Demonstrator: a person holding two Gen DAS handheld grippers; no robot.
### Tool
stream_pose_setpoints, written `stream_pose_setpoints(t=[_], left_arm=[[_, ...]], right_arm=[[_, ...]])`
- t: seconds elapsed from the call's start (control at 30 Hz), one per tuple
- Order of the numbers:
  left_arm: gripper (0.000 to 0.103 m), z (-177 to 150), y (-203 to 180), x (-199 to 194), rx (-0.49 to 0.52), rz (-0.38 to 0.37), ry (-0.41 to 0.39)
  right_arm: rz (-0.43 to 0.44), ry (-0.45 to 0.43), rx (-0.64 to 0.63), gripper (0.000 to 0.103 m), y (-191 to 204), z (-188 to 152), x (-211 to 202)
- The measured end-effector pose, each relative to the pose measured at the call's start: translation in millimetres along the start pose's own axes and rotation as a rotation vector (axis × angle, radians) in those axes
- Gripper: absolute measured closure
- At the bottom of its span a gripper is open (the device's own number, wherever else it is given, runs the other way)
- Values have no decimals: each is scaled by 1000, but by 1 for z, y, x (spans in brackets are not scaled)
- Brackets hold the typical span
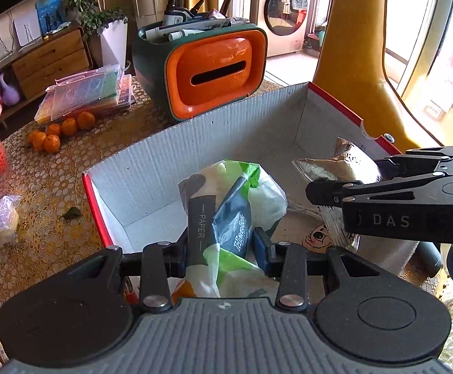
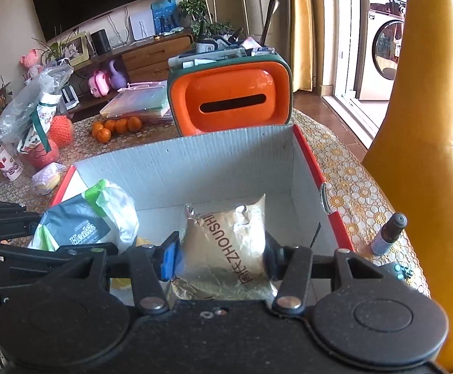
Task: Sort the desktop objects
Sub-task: 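Carry the tissue pack and foil bag with both tools over the shoebox, then lower both items into the shoebox and open both grippers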
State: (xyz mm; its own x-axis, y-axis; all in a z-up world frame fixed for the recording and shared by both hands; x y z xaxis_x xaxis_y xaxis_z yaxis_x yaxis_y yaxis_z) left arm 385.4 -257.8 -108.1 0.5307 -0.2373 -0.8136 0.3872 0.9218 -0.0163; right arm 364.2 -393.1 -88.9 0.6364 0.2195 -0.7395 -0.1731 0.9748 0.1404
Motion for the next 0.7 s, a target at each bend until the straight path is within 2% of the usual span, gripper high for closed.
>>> stream_pose_setpoints(t=[0.2,0.43,0.7], left_arm=[[65,-2,-3,18,16,-9,45],[63,-8,-3,29,23,-1,91],[56,-11,-4,35,32,-5,134]], right_arm=[[-13,59,6,51,-4,-5,25],[-40,129,-48,51,0,-16,38],[-36,157,-86,49,3,-17,40]])
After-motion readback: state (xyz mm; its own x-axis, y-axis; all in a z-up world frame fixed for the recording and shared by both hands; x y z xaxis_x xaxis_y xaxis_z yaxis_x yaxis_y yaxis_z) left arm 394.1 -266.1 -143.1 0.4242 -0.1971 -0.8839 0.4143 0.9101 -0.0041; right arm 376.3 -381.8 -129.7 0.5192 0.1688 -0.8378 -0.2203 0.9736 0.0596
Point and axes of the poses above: each gripper's, at about its wrist camera, not at the fingertips, and x roughly the way its jaws point, y to its left, z to its top, the point moved 8 cm from there along x, roughly the way its jaws point, and after that the axes turned 1 degree about -x, right-handed, at the moved point
